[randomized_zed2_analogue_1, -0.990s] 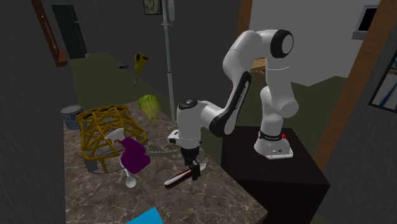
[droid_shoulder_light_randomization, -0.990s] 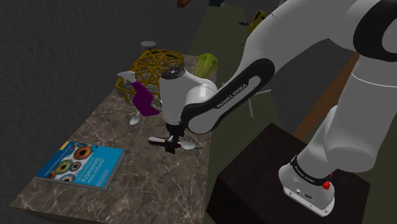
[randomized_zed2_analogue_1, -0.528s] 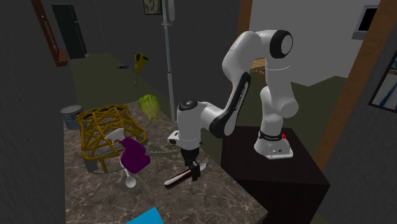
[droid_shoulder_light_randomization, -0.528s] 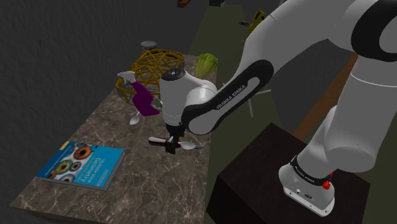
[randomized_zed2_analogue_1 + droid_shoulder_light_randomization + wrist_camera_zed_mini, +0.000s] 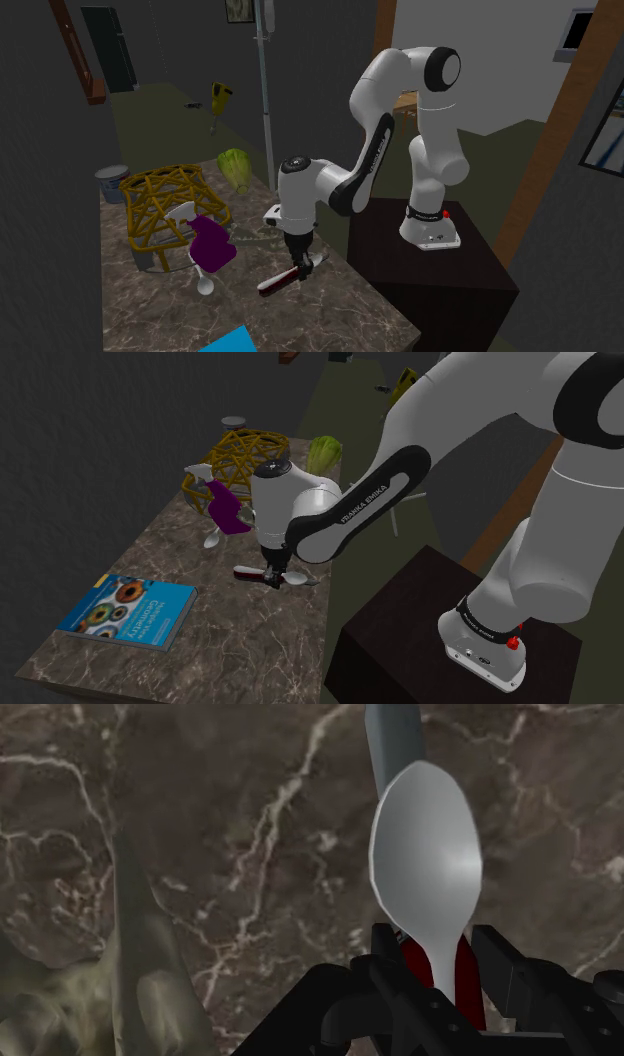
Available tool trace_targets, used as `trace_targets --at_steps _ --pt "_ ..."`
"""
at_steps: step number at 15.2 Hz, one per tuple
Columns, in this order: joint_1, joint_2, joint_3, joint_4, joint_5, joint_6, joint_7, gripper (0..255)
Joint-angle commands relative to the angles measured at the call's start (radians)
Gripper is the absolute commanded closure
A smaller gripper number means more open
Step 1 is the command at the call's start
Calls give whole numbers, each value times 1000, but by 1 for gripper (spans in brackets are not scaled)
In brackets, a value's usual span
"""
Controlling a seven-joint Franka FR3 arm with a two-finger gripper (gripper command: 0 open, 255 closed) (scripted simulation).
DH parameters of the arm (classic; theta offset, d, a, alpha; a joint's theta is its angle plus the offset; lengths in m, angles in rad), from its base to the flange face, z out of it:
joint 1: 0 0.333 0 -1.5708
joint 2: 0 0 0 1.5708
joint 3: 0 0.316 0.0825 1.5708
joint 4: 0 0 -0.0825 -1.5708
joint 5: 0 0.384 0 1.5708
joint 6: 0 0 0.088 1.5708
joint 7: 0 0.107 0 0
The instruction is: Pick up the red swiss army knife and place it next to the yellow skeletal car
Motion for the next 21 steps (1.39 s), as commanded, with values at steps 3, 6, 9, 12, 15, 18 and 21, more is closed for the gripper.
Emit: trace_targets --at_steps 3,6,9,12,15,18,21 --pt "-1 -7 3 3 6 -12 -5 255" --pt "-7 -38 10 11 28 -47 -20 255" --pt "-11 -68 16 21 48 -84 -33 255" --pt "-15 -96 21 32 66 -121 -46 255" --pt "-18 -123 24 46 82 -158 -57 255" --pt "-20 -148 25 61 97 -196 -67 255" --pt "-22 -171 26 79 110 -235 -76 255"
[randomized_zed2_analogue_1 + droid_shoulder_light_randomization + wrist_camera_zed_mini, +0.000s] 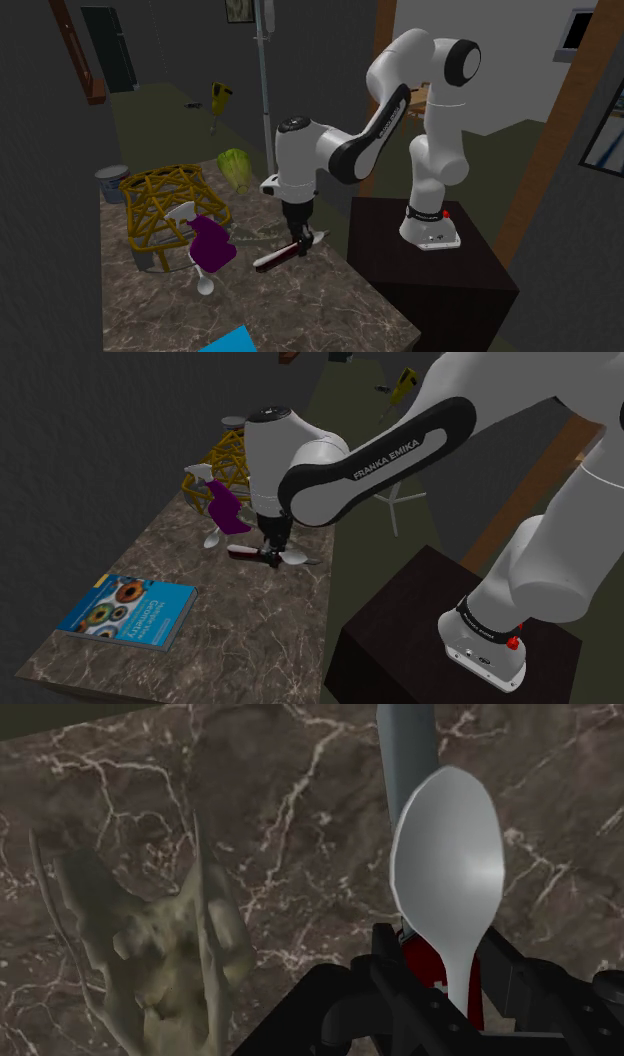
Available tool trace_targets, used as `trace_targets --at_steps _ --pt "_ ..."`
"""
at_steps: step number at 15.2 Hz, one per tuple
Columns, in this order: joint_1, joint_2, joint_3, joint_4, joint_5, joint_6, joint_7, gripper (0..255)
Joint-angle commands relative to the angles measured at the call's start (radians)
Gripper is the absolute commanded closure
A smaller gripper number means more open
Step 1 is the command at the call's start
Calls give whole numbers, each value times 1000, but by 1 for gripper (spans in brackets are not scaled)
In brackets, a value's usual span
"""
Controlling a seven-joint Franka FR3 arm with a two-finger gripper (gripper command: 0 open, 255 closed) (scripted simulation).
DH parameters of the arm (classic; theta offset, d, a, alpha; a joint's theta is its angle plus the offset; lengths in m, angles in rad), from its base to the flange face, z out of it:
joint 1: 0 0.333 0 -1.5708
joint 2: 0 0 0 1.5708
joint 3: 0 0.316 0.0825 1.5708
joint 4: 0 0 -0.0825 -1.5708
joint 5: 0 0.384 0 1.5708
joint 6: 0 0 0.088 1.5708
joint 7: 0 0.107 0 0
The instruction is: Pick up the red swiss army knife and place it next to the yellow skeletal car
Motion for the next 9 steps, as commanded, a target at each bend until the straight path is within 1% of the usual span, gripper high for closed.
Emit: trace_targets --at_steps 1,9 --pt "-2 -16 0 12 9 -27 -8 255" --pt "-5 -66 -1 70 35 -131 -26 255"
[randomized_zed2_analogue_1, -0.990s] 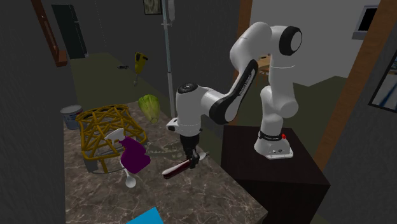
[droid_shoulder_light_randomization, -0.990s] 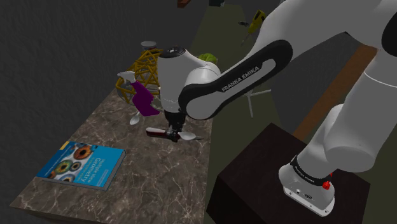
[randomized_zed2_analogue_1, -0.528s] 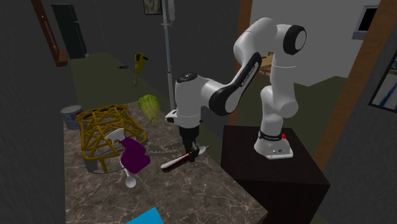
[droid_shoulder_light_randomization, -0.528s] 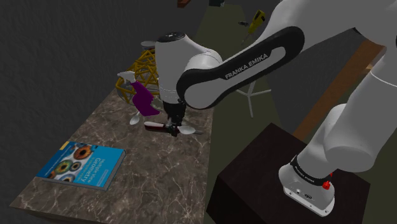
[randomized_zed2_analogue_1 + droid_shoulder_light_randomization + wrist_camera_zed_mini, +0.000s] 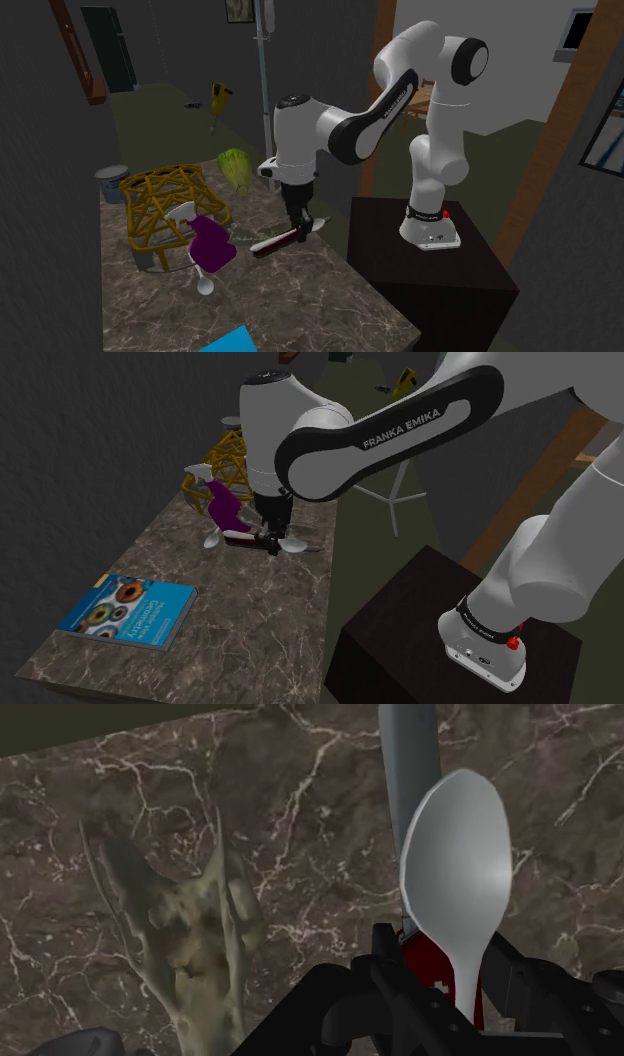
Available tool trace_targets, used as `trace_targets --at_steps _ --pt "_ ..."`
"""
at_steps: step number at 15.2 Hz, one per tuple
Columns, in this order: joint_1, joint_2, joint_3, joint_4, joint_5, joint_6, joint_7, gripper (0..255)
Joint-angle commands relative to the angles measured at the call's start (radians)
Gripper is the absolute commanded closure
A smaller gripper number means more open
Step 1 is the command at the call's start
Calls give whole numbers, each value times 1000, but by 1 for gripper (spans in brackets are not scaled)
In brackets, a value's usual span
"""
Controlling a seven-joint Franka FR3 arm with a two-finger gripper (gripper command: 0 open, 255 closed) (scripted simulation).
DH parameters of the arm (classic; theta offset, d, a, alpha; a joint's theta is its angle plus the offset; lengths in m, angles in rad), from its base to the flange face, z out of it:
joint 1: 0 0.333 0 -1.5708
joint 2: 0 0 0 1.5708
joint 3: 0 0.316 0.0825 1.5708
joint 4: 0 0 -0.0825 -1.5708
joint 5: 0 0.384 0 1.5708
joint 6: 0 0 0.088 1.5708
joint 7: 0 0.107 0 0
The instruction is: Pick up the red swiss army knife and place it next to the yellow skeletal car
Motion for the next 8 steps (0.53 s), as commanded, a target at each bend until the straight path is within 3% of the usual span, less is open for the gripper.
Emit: trace_targets --at_steps 1,8 --pt "-1 -12 -1 15 6 -26 -5 255" --pt "-3 -42 -4 78 19 -117 -14 255"
